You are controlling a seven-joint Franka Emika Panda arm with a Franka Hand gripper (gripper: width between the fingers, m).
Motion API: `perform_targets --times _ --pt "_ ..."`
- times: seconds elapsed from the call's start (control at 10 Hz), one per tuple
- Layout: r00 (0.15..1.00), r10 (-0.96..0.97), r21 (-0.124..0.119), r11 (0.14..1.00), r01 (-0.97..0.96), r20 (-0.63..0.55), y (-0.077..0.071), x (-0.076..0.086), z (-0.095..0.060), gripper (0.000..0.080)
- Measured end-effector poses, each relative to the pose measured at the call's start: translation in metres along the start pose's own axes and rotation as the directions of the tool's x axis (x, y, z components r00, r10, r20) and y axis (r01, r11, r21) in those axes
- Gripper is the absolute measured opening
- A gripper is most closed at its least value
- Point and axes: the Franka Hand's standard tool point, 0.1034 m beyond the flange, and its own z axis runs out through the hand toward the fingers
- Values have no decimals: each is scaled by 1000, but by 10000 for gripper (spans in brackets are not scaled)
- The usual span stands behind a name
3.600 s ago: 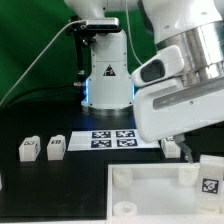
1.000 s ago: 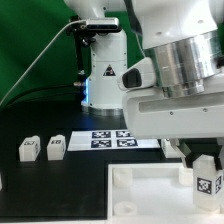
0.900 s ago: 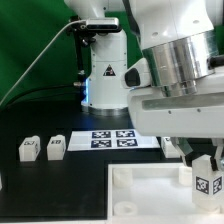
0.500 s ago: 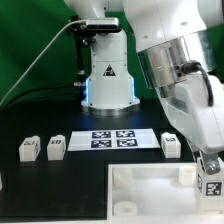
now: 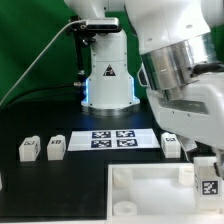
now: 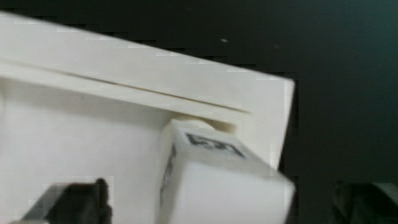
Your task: Assemble one leg
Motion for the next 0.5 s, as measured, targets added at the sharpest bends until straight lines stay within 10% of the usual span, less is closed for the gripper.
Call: perform_targets --times 0.4,0.5 --pt "928 -374 -6 928 374 -4 1 3 1 649" --pt "803 -596 -69 800 596 24 4 7 0 649"
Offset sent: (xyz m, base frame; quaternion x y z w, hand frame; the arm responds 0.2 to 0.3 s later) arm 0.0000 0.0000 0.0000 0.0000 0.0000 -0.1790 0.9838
